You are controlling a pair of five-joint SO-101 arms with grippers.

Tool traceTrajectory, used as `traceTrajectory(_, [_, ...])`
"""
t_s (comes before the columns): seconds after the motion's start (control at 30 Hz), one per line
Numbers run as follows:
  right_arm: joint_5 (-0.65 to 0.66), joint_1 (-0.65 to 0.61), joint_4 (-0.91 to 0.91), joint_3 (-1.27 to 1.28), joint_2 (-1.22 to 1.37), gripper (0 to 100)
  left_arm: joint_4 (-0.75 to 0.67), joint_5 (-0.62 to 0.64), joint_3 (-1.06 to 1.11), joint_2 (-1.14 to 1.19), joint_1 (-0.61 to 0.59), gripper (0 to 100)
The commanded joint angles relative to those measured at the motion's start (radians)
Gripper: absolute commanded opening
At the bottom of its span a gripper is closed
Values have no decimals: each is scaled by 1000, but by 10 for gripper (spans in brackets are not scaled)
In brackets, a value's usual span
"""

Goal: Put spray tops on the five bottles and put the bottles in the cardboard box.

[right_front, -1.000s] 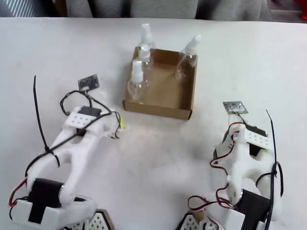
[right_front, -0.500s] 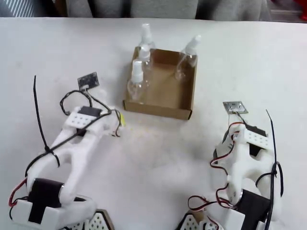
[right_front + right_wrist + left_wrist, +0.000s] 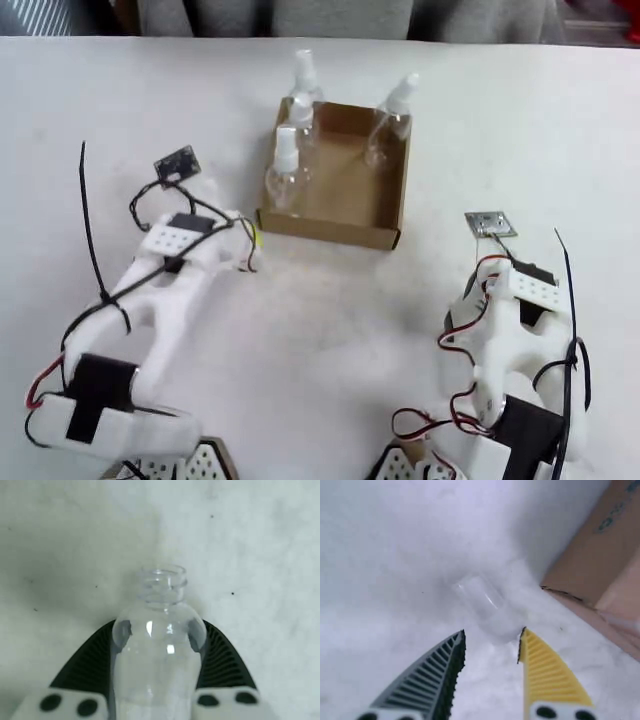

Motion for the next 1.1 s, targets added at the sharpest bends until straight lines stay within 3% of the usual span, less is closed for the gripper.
traceTrajectory(0.0, [12,-12,-8,2,-33,19,64,14,-98,7,-12,192])
traceTrajectory(0.5, [14,-36,-12,3,-33,19,15,77,-12,-150,-12,192])
traceTrajectory(0.63, [14,-36,-12,3,-33,19,-83,78,29,-96,-12,192])
traceTrajectory(1.07, [14,-31,-8,3,-33,19,-91,121,-78,137,-12,189])
